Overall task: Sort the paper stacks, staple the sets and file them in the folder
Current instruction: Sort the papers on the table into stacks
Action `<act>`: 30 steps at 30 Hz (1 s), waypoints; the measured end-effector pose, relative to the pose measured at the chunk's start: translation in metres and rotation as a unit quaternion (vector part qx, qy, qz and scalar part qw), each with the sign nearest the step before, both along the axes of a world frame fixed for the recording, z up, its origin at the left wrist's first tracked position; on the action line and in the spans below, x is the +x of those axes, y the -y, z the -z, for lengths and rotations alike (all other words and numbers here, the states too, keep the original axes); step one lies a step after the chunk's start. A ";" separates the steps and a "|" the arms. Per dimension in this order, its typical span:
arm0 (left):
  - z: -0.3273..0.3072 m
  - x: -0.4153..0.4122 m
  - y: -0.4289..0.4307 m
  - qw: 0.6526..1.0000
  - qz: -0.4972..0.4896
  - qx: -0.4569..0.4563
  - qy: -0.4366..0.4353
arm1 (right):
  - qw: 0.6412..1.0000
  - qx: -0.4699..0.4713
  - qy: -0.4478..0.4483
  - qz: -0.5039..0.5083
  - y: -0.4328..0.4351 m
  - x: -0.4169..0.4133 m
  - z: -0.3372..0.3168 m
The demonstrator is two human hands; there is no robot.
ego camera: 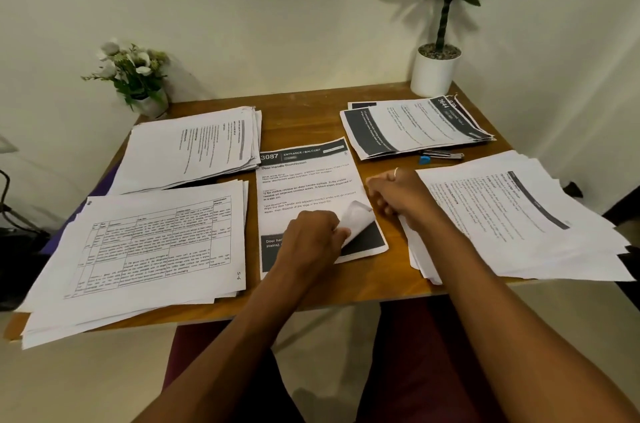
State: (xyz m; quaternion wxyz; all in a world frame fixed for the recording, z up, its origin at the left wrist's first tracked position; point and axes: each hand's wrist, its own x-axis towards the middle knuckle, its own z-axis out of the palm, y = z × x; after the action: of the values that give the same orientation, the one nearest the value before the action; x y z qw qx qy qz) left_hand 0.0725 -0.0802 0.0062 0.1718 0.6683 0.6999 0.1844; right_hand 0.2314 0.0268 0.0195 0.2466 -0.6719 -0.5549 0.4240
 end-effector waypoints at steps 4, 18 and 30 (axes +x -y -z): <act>-0.002 -0.001 0.001 0.996 -0.044 0.009 0.081 | 0.999 -0.013 0.033 -0.034 0.006 0.001 -0.001; 0.010 0.004 0.011 0.977 0.115 0.143 0.111 | 0.980 -0.101 -0.152 -0.075 -0.003 -0.006 -0.002; 0.015 -0.047 0.000 0.980 -0.071 0.092 0.163 | 0.965 -0.001 -0.244 0.101 -0.018 0.048 -0.014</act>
State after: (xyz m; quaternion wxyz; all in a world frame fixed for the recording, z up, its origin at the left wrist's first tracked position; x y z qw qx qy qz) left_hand 0.0260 -0.0806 -0.0089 0.2073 0.5907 0.6883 0.3665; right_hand 0.2790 0.0451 0.0332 0.4156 -0.6011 -0.4066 0.5483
